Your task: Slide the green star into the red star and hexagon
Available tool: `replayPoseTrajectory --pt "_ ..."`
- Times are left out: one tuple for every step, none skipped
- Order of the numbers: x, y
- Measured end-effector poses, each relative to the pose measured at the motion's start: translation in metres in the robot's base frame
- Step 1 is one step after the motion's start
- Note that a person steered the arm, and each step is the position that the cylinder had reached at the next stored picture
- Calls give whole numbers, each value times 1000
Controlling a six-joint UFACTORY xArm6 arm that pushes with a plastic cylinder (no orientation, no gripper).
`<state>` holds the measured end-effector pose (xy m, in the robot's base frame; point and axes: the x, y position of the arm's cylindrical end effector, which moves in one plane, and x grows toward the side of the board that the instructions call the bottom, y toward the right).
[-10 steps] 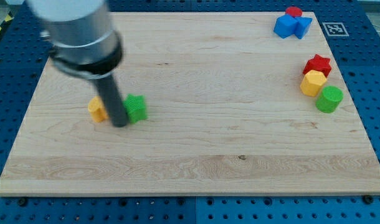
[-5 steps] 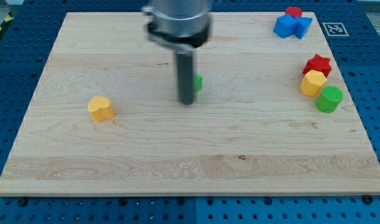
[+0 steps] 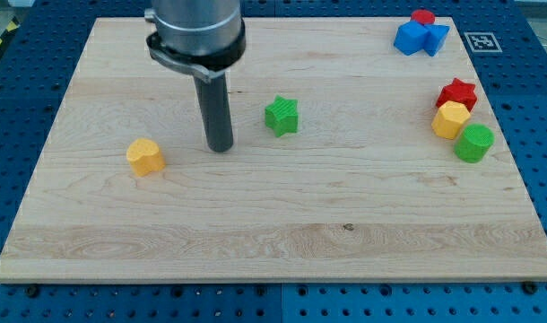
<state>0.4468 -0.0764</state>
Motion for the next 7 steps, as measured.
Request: replayPoseTrajectory --pt "-18 22" --pt "-23 88" --pt "-24 171" --pt "-25 203" --pt "-25 161" --pt "-25 136" --pt "-43 134"
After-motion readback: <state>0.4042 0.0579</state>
